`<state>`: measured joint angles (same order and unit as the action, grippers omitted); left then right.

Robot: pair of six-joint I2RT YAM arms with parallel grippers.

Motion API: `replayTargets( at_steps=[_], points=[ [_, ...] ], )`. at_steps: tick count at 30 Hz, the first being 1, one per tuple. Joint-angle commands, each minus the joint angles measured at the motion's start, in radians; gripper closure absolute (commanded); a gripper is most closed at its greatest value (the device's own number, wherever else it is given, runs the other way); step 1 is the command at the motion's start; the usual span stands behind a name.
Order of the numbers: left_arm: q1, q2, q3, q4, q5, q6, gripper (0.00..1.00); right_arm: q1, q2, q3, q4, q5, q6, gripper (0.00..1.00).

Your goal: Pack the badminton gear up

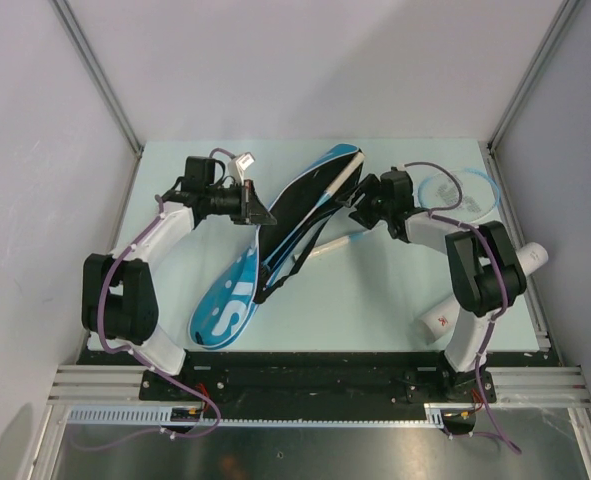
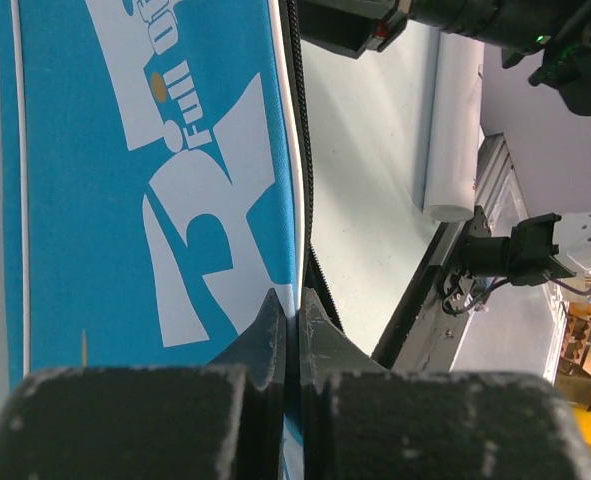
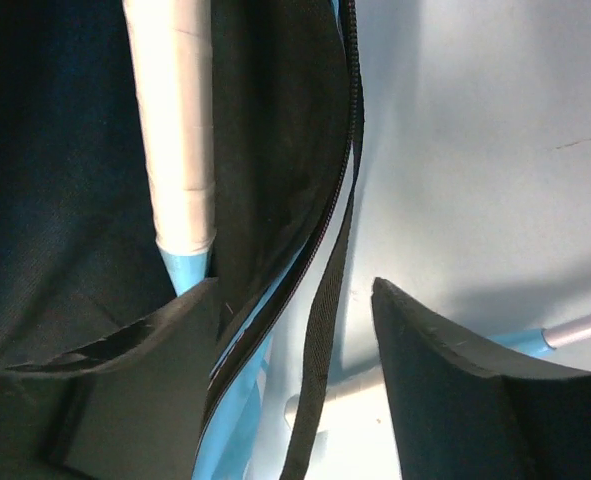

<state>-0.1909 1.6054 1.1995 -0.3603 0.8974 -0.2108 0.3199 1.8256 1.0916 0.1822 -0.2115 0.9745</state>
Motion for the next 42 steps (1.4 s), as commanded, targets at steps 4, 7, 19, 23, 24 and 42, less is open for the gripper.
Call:
replayTargets(
  at_steps=[4,7,19,23,24,42],
  points=[
    [0.005,-0.065,0.014,0.064,0.087,-0.03,1.0,0.028,0.087,0.002,0.227,0.037,0.113,0.45],
    [0.007,-0.091,0.012,0.067,0.092,-0.038,1.0,0.031,0.132,0.027,0.27,0.061,0.116,0.53],
    [0.021,-0.277,-0.011,0.031,-0.329,-0.025,1.0,0.185,-0.161,0.174,0.083,0.322,-0.273,1.0],
    [0.022,-0.303,-0.024,0.027,-0.445,-0.021,1.0,0.289,-0.216,0.175,-0.021,0.458,-0.231,1.0],
    [0.024,-0.302,-0.028,0.024,-0.449,-0.019,1.0,0.3,-0.203,0.174,-0.02,0.462,-0.197,1.0],
    [0.041,-0.079,0.043,-0.026,-0.489,0.016,1.0,0.17,0.012,0.26,-0.15,0.182,-0.278,0.37]
  ],
)
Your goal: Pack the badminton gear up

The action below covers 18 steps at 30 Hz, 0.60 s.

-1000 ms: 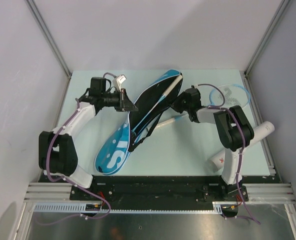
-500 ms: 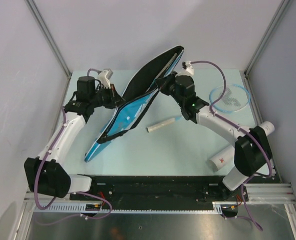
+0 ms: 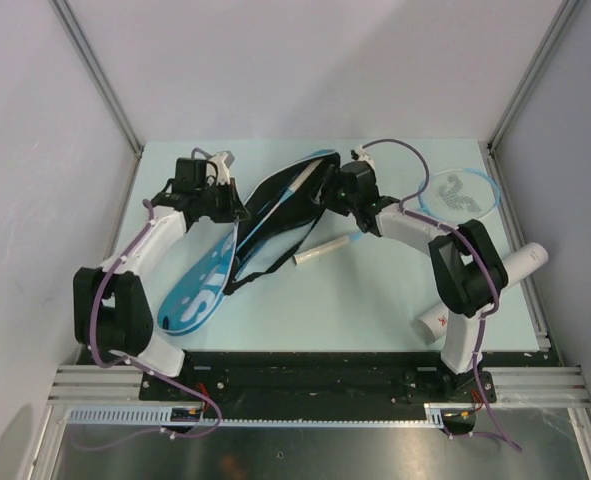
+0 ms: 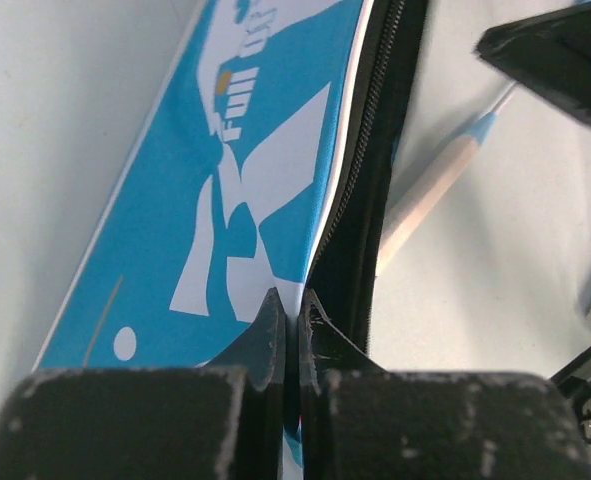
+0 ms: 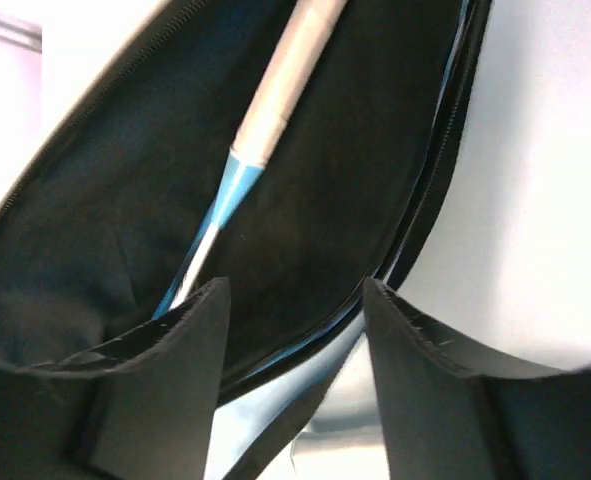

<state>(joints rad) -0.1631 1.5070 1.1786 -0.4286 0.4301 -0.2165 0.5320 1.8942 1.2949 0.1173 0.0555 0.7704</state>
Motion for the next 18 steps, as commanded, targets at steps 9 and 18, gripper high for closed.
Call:
replayTargets(
  at_steps=[9,18],
  points=[
    [0.016,0.005,0.042,0.042,-0.122,0.025,1.0,-0.096,-0.161,0.052,-0.651,0.181,0.071,0.0],
    [0.014,0.016,0.036,0.042,-0.04,-0.004,1.0,-0.13,-0.006,0.136,-0.869,0.296,0.437,0.21]
  ],
)
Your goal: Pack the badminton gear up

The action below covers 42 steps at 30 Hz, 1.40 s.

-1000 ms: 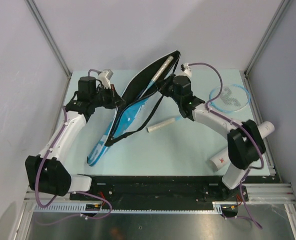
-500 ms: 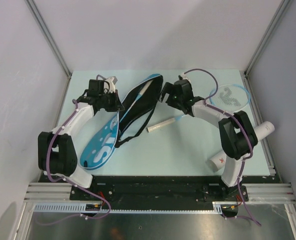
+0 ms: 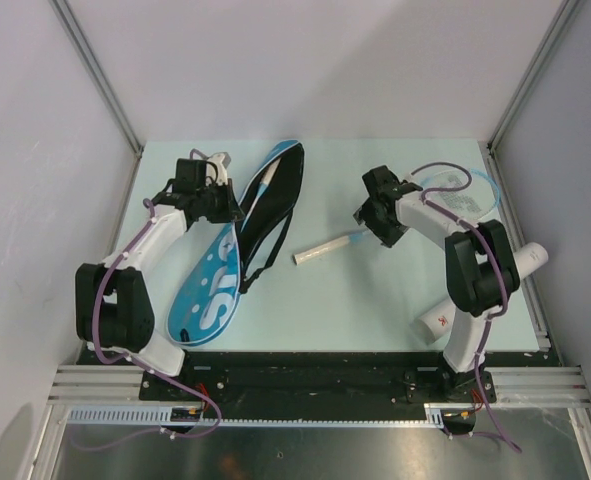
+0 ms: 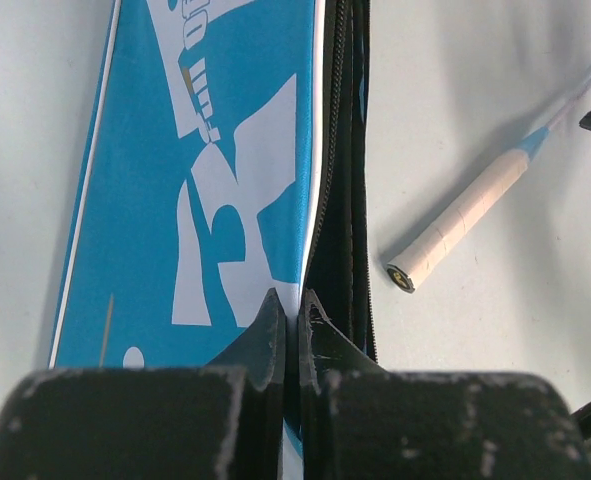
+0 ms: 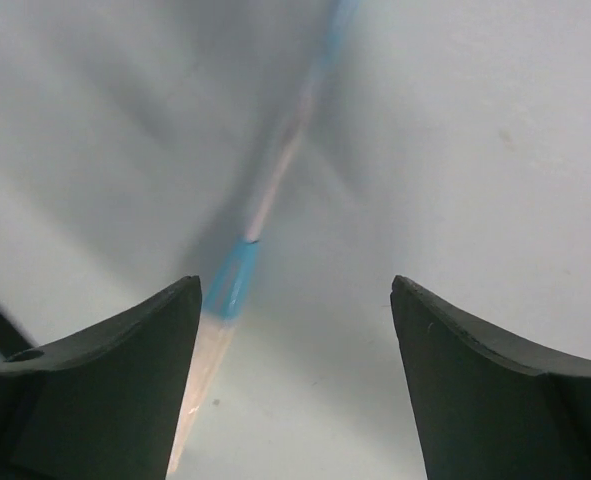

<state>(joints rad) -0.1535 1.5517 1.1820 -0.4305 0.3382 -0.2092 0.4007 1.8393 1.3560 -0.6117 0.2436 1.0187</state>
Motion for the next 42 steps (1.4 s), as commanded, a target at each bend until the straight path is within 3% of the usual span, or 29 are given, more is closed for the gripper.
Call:
replayTargets(
  at_steps=[1,8,17,27,31,32,34,39,42],
  points=[
    [0.005,-0.03,0.031,0.044,0.051,-0.012,1.0,0.013,0.067,0.115,-0.16,0.124,0.231,0.23],
    [0.006,-0.038,0.034,0.042,0.084,-0.029,1.0,0.056,0.212,0.275,-0.307,0.123,0.334,0.26],
    [0.008,-0.045,0.039,0.045,0.111,-0.042,1.0,0.092,0.271,0.302,-0.315,0.138,0.414,0.41],
    [0.037,-0.038,0.037,0.047,0.12,-0.048,1.0,0.124,0.374,0.402,-0.355,0.168,0.425,0.44],
    [0.037,-0.041,0.033,0.049,0.113,-0.042,0.99,0.119,0.388,0.4,-0.376,0.152,0.434,0.62],
    [0.037,-0.039,0.031,0.049,0.113,-0.042,0.99,0.112,0.387,0.391,-0.378,0.145,0.426,0.76],
    [0.037,-0.038,0.033,0.05,0.108,-0.041,1.0,0.105,0.368,0.374,-0.367,0.131,0.402,1.0],
    [0.042,-0.038,0.033,0.053,0.113,-0.03,1.0,0.147,0.25,0.324,-0.278,0.245,0.166,1.0],
    [0.048,-0.038,0.037,0.055,0.093,-0.015,1.0,0.196,0.121,0.273,-0.148,0.343,-0.137,1.0]
  ],
)
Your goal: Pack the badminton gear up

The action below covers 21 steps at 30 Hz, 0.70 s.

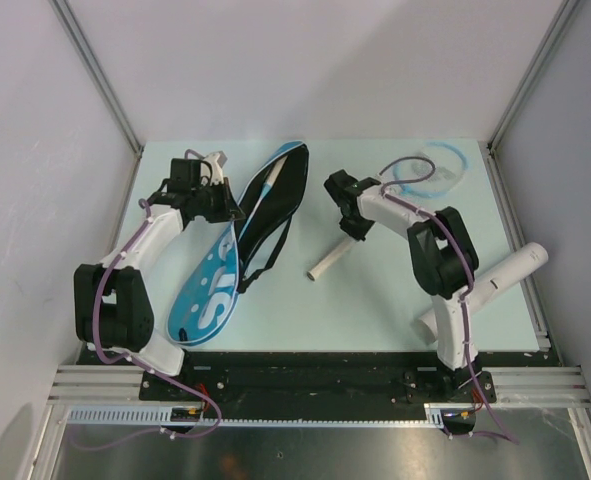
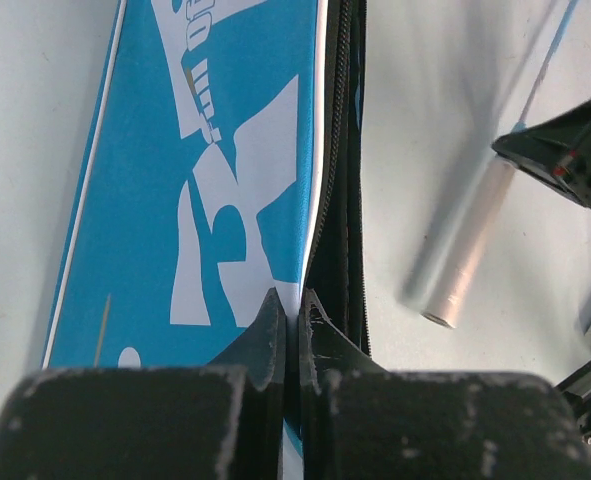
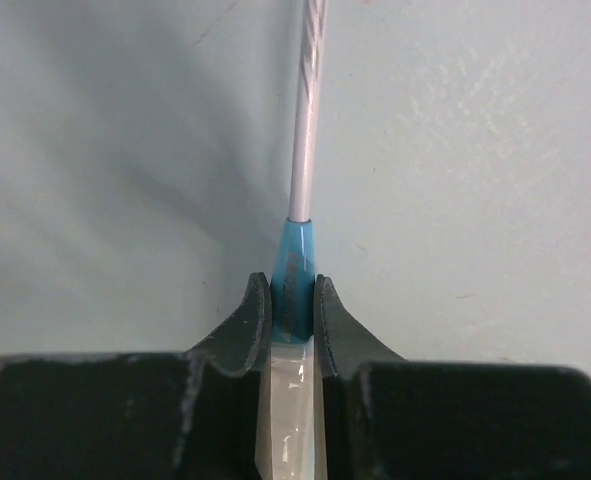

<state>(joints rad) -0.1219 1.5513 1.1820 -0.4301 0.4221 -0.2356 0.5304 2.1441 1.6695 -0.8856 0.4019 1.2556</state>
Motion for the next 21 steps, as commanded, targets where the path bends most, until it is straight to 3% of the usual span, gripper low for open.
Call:
replayTargets(
  at_steps=[1,6,10,13,16,18,19,21],
  points=[
    [0.019,-0.037,0.042,0.054,0.001,0.015,0.99,0.078,-0.254,-0.056,0.208,0.201,-0.465,1.0],
    [0.031,-0.04,0.039,0.053,-0.023,0.042,1.0,0.099,-0.458,-0.181,0.399,0.221,-0.952,1.0],
    [0.033,-0.042,0.028,0.053,-0.04,0.059,1.0,0.068,-0.578,-0.224,0.412,0.178,-1.184,1.0],
    [0.031,-0.034,0.033,0.053,-0.031,0.062,1.0,-0.004,-0.641,-0.26,0.334,-0.127,-1.318,1.0],
    [0.031,-0.019,0.041,0.053,-0.013,0.056,1.0,-0.021,-0.676,-0.313,0.306,-0.137,-1.377,1.0],
    [0.031,-0.014,0.041,0.053,0.004,0.048,1.0,-0.061,-0.679,-0.367,0.304,-0.224,-1.36,1.0],
    [0.031,-0.014,0.041,0.053,0.012,0.044,1.0,-0.076,-0.676,-0.378,0.325,-0.239,-1.299,1.0],
    [0.028,-0.019,0.038,0.054,0.018,0.039,1.0,-0.138,-0.649,-0.376,0.355,-0.256,-1.022,0.96]
  ],
)
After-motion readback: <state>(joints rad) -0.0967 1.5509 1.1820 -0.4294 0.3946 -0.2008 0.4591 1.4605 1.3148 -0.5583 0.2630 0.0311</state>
